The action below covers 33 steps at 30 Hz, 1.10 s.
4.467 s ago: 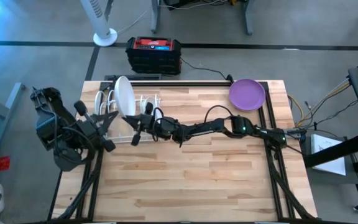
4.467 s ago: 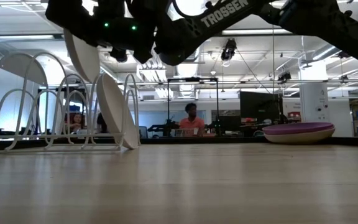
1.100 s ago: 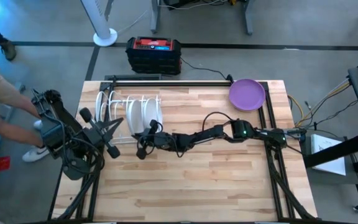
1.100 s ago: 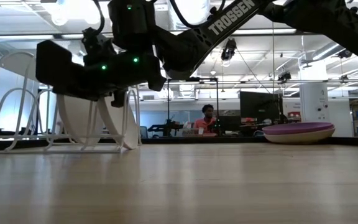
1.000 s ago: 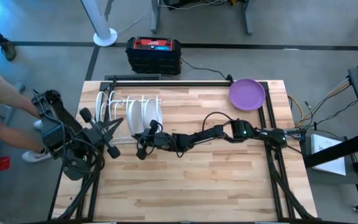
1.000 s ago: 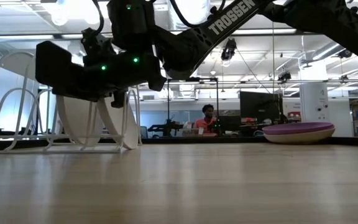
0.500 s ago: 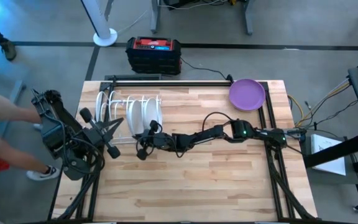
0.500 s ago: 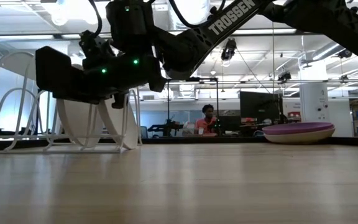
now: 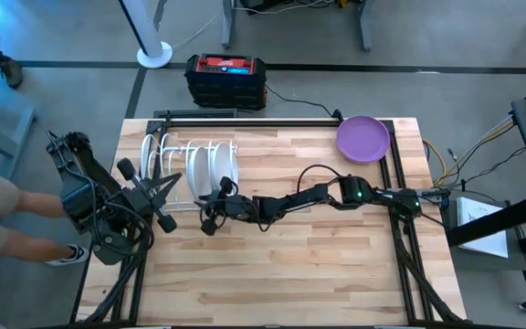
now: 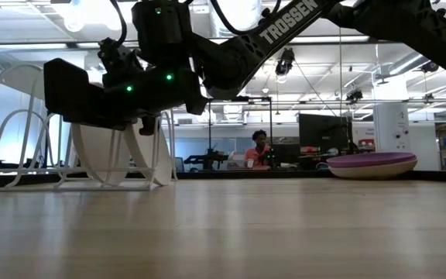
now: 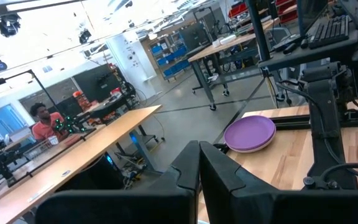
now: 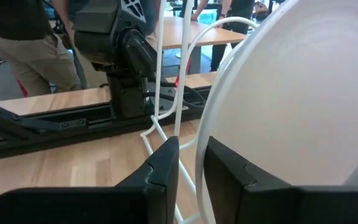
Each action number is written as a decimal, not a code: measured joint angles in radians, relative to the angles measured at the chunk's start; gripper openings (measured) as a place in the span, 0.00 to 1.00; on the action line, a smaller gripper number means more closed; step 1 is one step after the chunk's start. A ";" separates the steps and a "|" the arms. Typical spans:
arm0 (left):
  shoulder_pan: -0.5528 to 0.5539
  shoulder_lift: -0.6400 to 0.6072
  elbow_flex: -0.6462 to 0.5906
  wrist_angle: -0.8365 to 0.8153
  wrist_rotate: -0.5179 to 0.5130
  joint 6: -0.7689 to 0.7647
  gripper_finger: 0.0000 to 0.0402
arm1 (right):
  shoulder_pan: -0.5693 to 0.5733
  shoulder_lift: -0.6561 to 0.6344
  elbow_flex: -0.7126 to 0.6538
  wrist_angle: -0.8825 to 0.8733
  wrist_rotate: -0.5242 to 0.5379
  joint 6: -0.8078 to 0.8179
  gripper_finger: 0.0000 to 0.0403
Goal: Sort dishes
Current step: Put the white plate into the white dish rack
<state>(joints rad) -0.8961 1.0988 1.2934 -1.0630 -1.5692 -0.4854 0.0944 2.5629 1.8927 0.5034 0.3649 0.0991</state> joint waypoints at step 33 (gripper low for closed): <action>0.000 0.000 0.000 0.000 0.000 -0.003 0.00 | 0.009 -0.012 -0.001 -0.037 0.003 -0.030 0.45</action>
<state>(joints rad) -0.8963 1.0985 1.2934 -1.0630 -1.5687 -0.4881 0.1032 2.5508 1.8915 0.4667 0.3683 0.0692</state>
